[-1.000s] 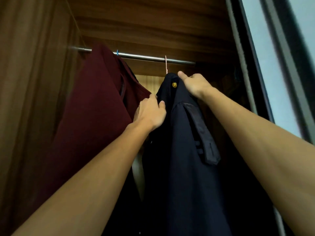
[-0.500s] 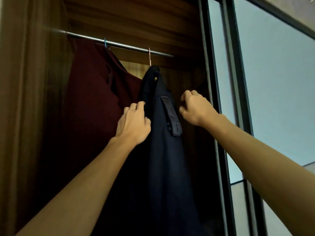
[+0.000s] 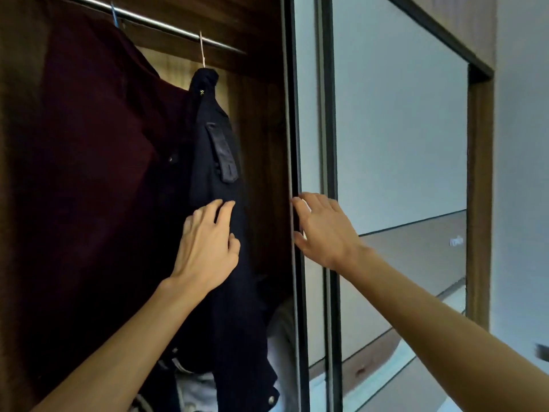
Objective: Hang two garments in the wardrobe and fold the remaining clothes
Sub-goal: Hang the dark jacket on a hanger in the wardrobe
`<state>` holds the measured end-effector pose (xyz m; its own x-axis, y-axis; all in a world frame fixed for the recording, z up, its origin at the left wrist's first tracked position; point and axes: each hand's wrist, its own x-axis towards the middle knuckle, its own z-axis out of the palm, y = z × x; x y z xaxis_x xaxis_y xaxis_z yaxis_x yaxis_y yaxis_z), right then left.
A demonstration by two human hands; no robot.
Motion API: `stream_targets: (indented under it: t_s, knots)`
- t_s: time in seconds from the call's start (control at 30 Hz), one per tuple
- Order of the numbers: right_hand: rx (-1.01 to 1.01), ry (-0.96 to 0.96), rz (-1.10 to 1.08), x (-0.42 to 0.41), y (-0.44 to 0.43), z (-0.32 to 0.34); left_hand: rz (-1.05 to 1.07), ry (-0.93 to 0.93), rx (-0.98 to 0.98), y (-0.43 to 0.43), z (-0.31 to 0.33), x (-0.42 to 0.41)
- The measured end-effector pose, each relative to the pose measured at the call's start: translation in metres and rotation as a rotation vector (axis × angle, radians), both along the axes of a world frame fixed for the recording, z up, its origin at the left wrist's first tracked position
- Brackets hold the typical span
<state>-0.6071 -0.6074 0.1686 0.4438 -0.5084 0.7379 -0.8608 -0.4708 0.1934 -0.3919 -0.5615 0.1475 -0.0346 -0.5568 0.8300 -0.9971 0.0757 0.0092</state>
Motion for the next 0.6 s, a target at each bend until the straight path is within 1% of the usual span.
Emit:
stream_targets:
  t_s: [0.1,0.2,0.33,0.6]
  knots:
    - [0.021,0.041,-0.042,-0.036,0.02,-0.036,-0.027,0.005,0.08,0.013,-0.032,-0.039]
    - [0.031,0.066,-0.106,-0.077,0.042,-0.064,-0.102,0.035,0.189,0.028,-0.063,-0.08]
    - [0.096,0.03,-0.197,-0.132,0.076,-0.103,-0.226,0.151,0.345,0.047,-0.099,-0.141]
    - [0.252,-0.144,-0.365,-0.231,0.149,-0.192,-0.429,0.107,0.518,0.079,-0.165,-0.268]
